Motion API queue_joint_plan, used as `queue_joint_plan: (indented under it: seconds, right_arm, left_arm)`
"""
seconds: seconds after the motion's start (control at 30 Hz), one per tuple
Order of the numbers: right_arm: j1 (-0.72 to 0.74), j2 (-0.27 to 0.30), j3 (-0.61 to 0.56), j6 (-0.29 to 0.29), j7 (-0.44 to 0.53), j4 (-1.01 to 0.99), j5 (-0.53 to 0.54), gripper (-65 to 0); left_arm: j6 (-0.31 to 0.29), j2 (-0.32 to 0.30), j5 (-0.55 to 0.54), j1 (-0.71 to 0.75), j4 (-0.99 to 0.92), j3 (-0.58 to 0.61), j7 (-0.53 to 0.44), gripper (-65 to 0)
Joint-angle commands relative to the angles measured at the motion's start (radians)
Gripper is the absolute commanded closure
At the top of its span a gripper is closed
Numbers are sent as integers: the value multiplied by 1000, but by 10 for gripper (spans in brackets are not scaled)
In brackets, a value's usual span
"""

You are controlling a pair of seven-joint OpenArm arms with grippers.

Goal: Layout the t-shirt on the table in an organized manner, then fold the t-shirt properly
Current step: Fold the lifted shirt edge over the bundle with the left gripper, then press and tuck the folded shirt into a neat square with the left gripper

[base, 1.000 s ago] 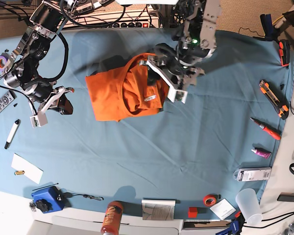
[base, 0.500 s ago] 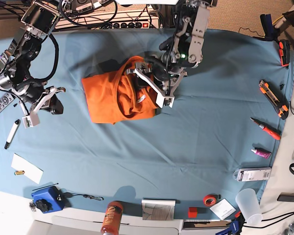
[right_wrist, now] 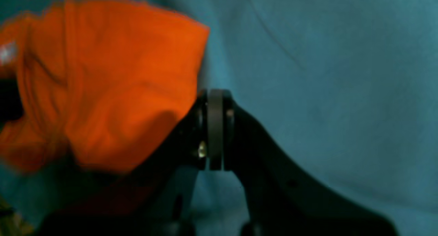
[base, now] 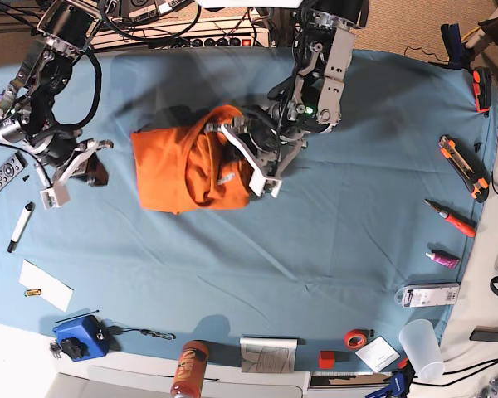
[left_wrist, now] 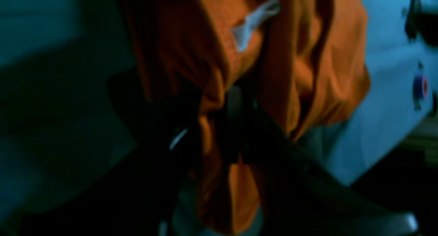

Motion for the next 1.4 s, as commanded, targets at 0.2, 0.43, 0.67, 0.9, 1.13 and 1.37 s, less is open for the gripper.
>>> queue_joint_plan:
  seconds: [0.2,0.43,0.67,0.9,1.13,1.37]
  right_arm:
    - [68,21,4,-54,178,-21,-206,0]
    - [182,26,-27,-62,159,-287,-201,0]
    - [152,26,-154,-32,10,-294,-41,0]
    - [56,23,-160,-32,-158,-147,170,0]
    - [-49,-40,-160,1,-158,-138,236,0]
    - [-72,-93,-163,1,-183,-138,262,0]
  left_arm:
    - [-11,25,-44,14,27,5,66,0]
    - [-55,3,-44,39,98,5,130,0]
    - [-55,-64,2,77,188,5,129,0]
    - [-129,-181,8,63,192,5,63,0]
    - [-257,-298,-58,-15,172,6,24,0]
    - [-374,-381,-113,-149,103,34,24,0]
